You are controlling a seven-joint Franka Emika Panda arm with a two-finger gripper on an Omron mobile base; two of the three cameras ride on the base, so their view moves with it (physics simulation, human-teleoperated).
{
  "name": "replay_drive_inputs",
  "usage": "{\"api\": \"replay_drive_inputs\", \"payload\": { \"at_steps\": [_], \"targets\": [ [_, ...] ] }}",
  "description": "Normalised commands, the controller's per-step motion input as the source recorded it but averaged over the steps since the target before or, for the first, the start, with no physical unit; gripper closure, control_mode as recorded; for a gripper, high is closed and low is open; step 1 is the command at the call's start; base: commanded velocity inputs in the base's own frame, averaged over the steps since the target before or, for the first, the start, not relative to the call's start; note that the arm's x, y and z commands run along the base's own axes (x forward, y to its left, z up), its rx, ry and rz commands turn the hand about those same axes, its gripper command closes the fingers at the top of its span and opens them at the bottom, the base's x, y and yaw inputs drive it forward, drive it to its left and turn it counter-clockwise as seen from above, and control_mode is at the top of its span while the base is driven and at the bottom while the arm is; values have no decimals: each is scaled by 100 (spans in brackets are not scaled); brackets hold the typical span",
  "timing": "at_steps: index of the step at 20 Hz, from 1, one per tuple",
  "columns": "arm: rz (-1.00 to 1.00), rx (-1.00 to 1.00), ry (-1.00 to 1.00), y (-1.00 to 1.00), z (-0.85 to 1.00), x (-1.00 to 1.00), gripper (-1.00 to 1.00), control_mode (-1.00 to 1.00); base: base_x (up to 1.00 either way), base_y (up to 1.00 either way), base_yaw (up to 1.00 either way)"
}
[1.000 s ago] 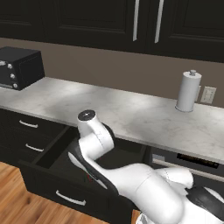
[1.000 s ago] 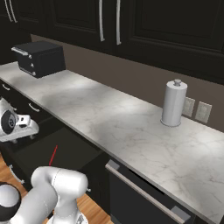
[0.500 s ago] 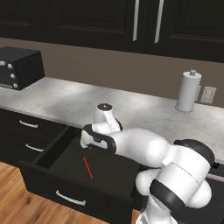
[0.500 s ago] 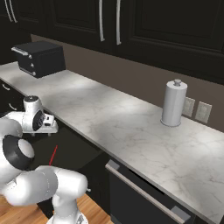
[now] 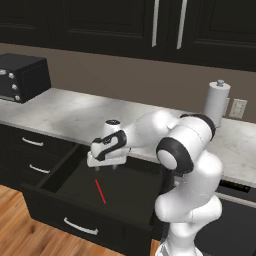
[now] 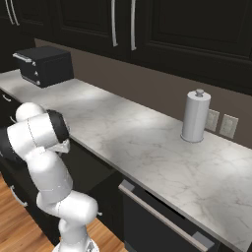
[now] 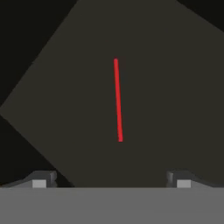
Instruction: Take a straw from the drawer in front and place it inside the glass cup on the dining counter.
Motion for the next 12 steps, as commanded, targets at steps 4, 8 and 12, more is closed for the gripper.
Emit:
{"api": "replay_drive_inputs", "payload": {
  "at_steps": [4, 8, 12],
  "targets": [
    [-12, -2, 17, 37, -34, 72, -100, -100, 0, 0, 0],
    [-16, -14, 4, 31, -37, 44, -100, -100, 0, 0, 0],
    [-16, -16, 0, 13, -41, 32, -100, -100, 0, 0, 0]
  ]
}}
